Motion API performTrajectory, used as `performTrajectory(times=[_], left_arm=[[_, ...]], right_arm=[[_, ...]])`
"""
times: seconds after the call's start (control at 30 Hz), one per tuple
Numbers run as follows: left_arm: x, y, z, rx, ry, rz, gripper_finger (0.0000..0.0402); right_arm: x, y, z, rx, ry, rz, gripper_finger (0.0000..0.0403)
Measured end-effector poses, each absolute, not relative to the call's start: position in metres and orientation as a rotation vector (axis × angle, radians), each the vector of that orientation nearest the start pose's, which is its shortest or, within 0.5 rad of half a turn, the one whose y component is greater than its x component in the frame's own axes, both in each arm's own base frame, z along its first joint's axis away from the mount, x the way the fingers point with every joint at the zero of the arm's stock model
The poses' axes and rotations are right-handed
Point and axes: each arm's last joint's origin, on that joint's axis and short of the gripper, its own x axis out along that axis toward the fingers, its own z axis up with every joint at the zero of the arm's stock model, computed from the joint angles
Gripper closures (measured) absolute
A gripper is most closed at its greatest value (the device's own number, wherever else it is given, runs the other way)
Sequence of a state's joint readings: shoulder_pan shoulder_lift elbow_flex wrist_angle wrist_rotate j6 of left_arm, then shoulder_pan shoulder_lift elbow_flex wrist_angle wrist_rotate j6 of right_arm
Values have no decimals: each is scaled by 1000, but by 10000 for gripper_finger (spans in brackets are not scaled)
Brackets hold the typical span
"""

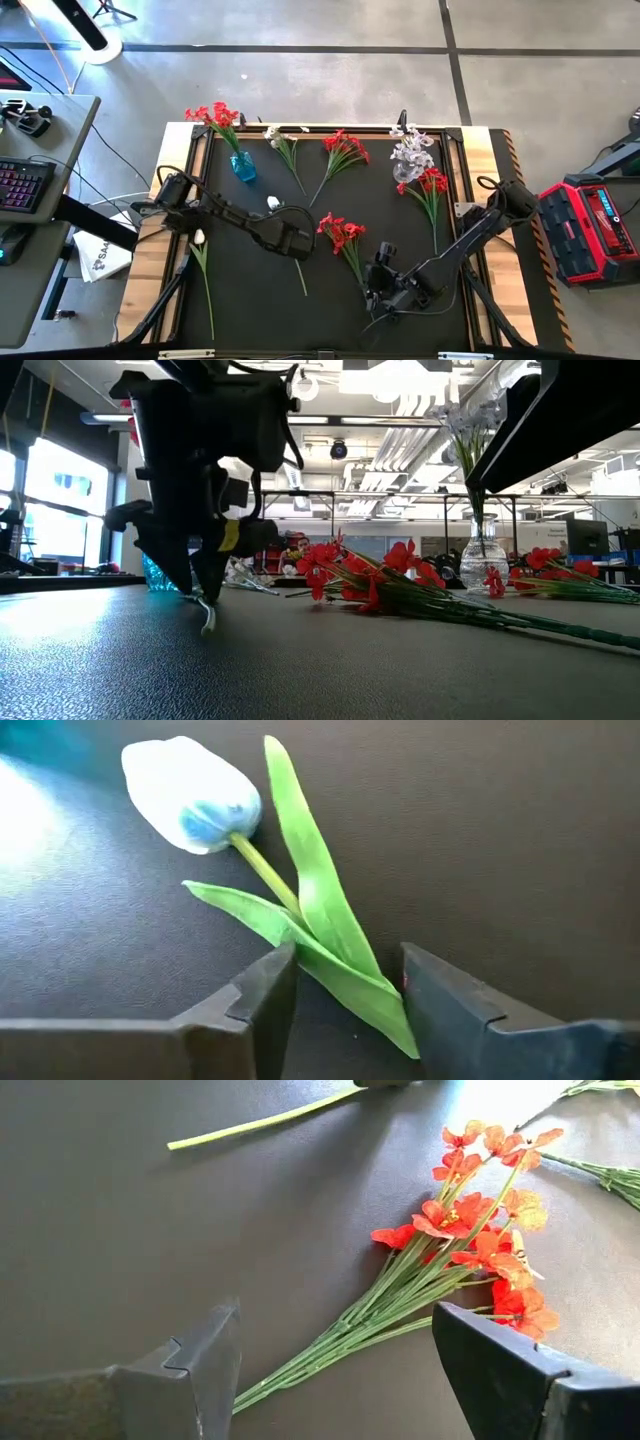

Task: Sort flowers into vase by color
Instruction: Put the white flower into the transparent vase

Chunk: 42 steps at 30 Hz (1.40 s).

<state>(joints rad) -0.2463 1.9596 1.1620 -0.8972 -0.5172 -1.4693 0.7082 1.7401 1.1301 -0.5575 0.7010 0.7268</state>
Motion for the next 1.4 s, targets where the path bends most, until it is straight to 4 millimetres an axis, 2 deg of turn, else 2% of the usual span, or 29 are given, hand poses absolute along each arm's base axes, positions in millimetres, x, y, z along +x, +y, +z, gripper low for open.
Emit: performTrajectory(times=[0.23,0.37,0.57,0.73,0.87,1.03,1.17,1.27,1.4], left_arm=[[312,-63,126,-505,1031,1155,338],[308,-67,145,-455,931,1137,391],[296,-85,188,-343,683,1055,393],[287,-112,222,-195,427,932,399],[286,-137,235,-85,297,861,401],[299,-152,239,-51,278,760,401],[320,-148,232,-63,275,537,401],[333,-133,230,-110,118,260,401],[335,-108,226,-75,-133,3,401]], right_arm=[[266,203,190,-73,816,-308,128],[263,206,189,-82,822,-296,128],[254,212,188,-132,835,-283,128],[251,211,187,-178,796,-325,128],[243,202,171,-154,782,-330,128],[234,182,157,-38,663,-266,128],[233,169,160,18,504,-206,128],[231,165,166,14,410,-162,128],[228,167,172,19,337,-128,128]])
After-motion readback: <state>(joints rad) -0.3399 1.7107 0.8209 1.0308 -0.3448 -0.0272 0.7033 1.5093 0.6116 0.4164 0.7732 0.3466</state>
